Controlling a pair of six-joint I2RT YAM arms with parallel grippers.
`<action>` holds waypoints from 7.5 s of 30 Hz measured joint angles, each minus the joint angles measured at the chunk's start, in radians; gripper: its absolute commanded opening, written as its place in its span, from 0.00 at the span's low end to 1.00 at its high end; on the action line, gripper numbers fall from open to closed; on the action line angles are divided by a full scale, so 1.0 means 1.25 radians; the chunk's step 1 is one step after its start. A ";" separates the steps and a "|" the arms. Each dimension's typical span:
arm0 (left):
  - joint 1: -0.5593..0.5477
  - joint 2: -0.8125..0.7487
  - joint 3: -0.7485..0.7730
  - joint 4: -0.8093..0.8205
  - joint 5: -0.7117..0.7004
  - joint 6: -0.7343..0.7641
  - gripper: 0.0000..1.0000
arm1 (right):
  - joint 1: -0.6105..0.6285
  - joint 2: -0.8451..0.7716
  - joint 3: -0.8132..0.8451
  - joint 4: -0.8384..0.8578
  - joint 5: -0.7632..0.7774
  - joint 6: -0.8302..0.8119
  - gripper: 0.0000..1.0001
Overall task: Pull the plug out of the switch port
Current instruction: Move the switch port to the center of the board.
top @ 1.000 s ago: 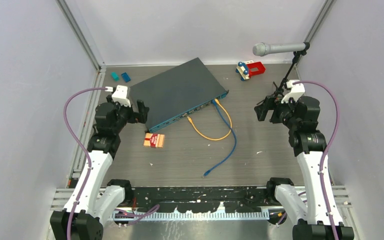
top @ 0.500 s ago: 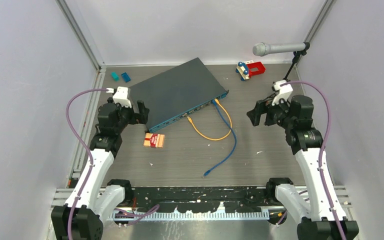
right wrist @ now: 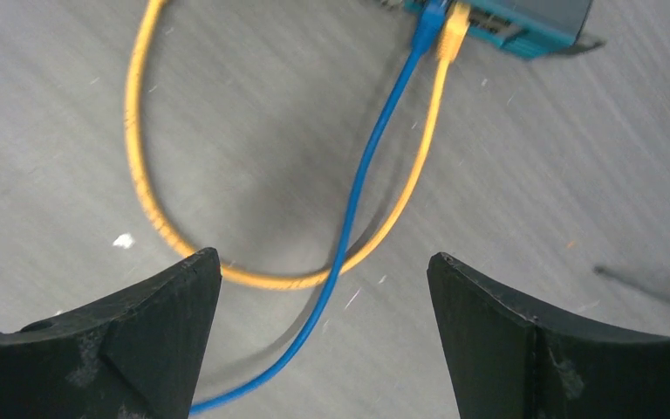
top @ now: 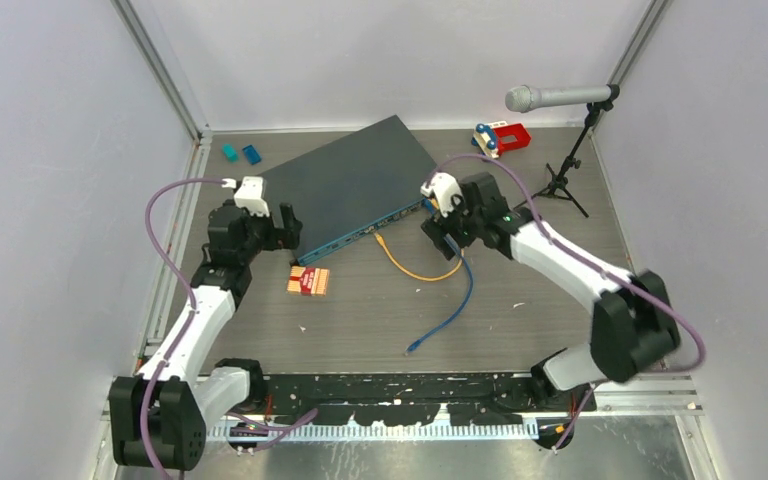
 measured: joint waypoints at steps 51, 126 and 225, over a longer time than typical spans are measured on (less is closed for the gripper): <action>0.000 0.225 0.037 0.105 0.007 -0.007 1.00 | -0.222 0.728 0.567 0.275 -0.136 0.472 0.82; 0.016 0.279 0.142 -0.258 0.208 0.160 0.97 | -0.161 0.573 0.594 -0.091 -0.100 -0.278 0.78; -0.126 0.276 0.117 -0.528 0.105 0.414 0.77 | -0.121 0.507 0.393 -0.266 -0.009 -0.522 0.15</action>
